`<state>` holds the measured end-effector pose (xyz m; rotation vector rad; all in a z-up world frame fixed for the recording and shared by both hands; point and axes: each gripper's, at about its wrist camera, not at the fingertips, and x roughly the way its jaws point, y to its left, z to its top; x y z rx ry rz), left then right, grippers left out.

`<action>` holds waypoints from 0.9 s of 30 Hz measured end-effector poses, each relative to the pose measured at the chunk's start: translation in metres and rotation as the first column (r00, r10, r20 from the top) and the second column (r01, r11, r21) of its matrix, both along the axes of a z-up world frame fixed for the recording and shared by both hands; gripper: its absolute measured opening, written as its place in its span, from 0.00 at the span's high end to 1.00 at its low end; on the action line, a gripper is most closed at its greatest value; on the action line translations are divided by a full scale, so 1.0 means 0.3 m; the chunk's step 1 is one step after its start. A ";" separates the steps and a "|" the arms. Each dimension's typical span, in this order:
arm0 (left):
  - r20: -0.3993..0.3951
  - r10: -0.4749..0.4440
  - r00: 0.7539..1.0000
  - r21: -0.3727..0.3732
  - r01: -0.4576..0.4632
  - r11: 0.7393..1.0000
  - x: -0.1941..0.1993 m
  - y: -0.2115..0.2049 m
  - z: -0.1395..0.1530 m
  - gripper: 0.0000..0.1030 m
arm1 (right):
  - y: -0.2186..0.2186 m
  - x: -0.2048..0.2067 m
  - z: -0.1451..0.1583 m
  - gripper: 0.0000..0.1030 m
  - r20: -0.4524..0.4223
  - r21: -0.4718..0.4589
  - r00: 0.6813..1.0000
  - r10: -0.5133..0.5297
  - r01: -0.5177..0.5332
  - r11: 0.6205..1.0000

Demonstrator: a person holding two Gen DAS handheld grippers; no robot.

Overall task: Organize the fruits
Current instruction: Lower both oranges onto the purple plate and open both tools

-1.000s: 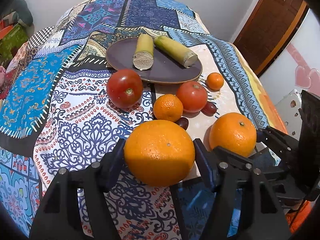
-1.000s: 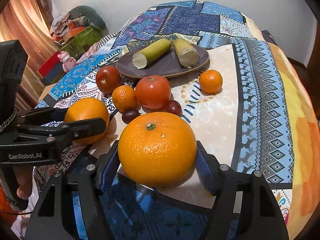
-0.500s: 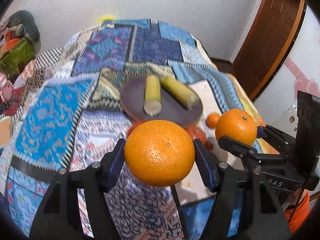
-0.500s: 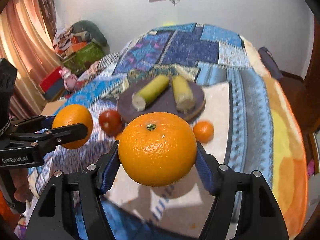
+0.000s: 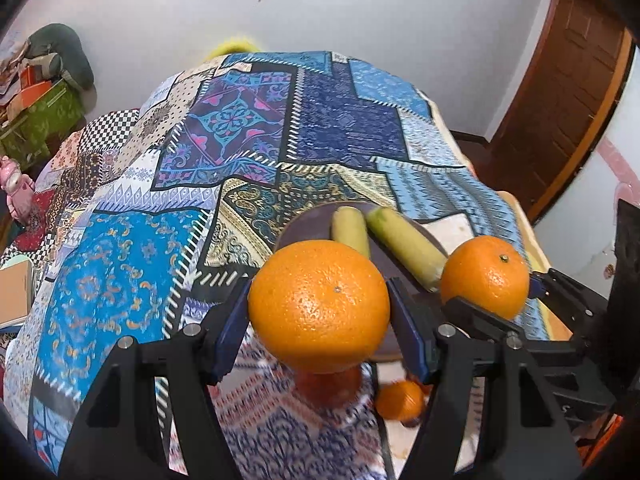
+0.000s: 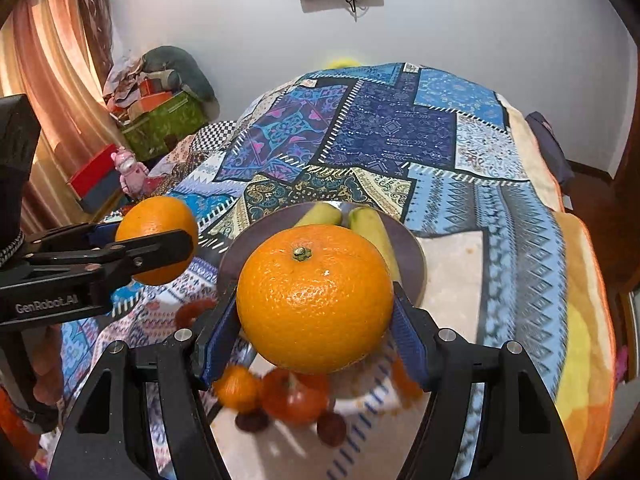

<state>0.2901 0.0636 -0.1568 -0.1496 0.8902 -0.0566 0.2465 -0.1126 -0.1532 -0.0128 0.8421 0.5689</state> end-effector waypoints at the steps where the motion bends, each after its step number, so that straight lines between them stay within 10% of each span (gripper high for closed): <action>1: -0.007 0.003 1.000 -0.001 -0.003 1.000 0.018 0.007 -0.012 0.36 | 0.005 0.012 -0.006 0.36 -0.006 0.001 1.000 0.000 0.000 1.000; 27: -0.091 -0.030 0.995 0.081 0.038 0.996 0.233 -0.012 -0.175 0.35 | 0.105 0.087 -0.102 0.35 -0.046 -0.099 0.995 0.090 -0.094 0.991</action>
